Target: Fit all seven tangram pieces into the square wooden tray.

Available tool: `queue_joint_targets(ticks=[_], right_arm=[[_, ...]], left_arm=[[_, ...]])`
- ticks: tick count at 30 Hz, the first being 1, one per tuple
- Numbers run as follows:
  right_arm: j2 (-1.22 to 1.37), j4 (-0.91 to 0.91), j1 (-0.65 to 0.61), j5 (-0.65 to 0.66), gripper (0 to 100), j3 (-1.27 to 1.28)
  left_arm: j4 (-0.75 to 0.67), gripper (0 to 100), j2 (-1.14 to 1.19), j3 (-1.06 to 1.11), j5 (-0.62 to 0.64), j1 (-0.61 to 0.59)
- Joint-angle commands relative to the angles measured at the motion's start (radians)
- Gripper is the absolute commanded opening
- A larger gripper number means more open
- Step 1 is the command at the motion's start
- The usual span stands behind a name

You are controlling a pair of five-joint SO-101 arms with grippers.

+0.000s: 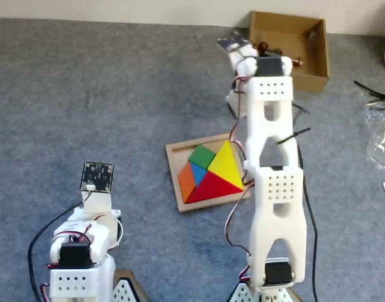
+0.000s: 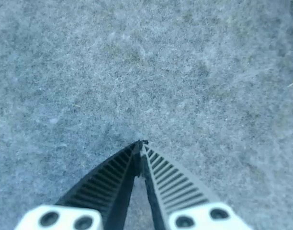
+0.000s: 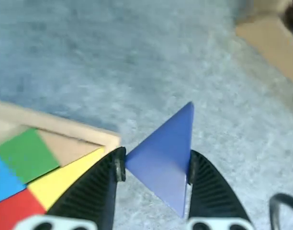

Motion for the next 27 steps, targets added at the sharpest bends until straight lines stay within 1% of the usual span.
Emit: queue_joint_targets(ticks=[1, 3, 11, 14, 18, 21, 24, 27], right_arm=[[-0.163, 0.016, -0.062, 0.025, 9.1, 0.050], [-0.219, 0.016, -0.087, 0.031, 9.1, 0.104], [-0.407, 0.015, -0.166, 0.224, 9.1, 0.291], [-0.427, 0.013, -0.179, 0.339, 9.1, 0.331], [-0.427, 0.013, -0.197, 0.552, 9.1, 0.383], [-0.429, 0.013, -0.216, 0.684, 9.1, 0.455], [-0.429, 0.013, -0.225, 0.741, 9.1, 0.515], [-0.427, 0.013, -0.239, 0.764, 9.1, 0.538]], left_arm=[[0.005, 1, -0.013, 0.022, 0.005, -0.013], [0.005, 1, -0.013, 0.022, 0.005, -0.013], [0.005, 1, -0.013, 0.022, 0.005, -0.013], [0.005, 1, -0.013, 0.022, 0.005, -0.013], [0.005, 1, -0.013, 0.022, 0.005, -0.013], [0.005, 1, -0.013, 0.022, 0.005, -0.013], [0.005, 1, -0.013, 0.022, 0.005, -0.013], [0.005, 1, -0.013, 0.022, 0.005, -0.013]])
